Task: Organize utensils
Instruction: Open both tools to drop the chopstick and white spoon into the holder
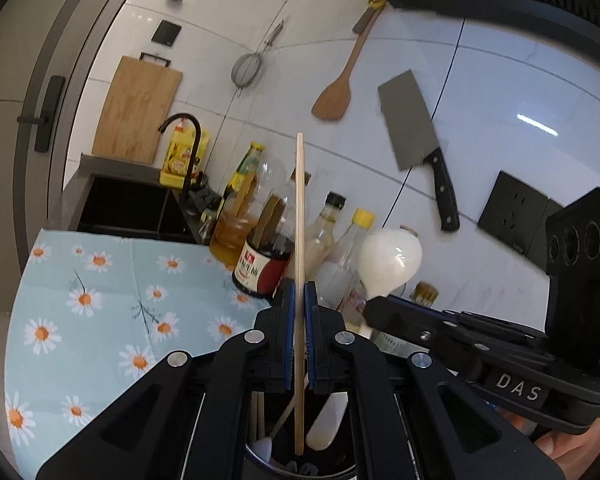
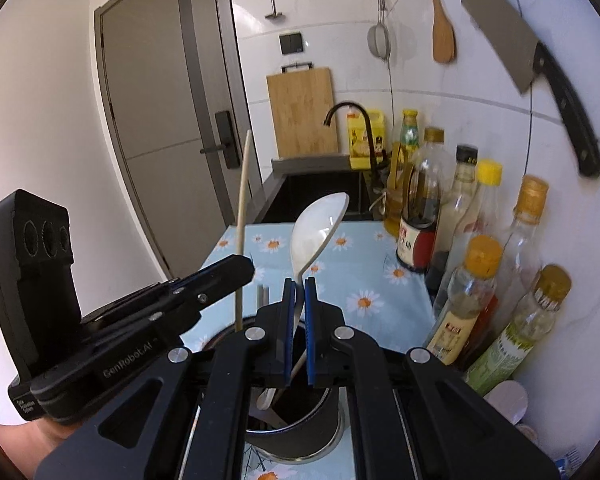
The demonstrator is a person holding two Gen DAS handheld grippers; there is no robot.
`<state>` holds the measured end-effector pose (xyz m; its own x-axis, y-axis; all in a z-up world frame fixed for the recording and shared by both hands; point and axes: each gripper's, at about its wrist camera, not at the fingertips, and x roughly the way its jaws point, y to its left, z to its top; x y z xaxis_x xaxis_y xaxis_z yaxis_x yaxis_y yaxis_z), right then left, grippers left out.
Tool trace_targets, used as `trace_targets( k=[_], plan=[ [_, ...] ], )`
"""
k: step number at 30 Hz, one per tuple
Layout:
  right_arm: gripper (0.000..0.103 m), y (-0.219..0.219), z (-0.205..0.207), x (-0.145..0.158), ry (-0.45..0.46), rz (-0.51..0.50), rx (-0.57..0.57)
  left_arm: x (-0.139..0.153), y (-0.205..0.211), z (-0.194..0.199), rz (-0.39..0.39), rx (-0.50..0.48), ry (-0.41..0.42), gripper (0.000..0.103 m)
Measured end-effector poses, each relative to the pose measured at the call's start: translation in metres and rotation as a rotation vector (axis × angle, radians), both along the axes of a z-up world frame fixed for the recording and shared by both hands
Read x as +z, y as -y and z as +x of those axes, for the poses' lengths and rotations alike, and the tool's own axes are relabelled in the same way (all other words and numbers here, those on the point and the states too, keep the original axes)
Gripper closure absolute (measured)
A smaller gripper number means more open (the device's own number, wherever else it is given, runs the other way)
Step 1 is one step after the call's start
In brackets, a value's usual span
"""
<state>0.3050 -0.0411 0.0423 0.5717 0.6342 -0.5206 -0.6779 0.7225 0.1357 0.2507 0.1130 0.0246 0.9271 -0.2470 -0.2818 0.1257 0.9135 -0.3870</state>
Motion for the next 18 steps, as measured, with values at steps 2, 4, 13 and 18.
trace_targets(
  k=[2, 4, 13, 18],
  plan=[
    [0.097, -0.002, 0.001, -0.005, -0.012, -0.005, 0.001, -0.004, 0.001, 0.001, -0.005, -0.002, -0.008, 0.099],
    [0.097, -0.004, 0.001, -0.009, -0.019, -0.012, 0.001, -0.006, 0.003, 0.001, -0.002, -0.002, -0.011, 0.099],
    [0.081, 0.004, 0.001, -0.016, -0.093, 0.007, -0.018, -0.015, 0.004, -0.004, 0.017, 0.006, -0.068, 0.097],
    [0.081, 0.013, -0.001, -0.011, -0.118, 0.035, -0.029, -0.013, 0.0, -0.012, 0.021, 0.019, -0.077, 0.097]
  ],
)
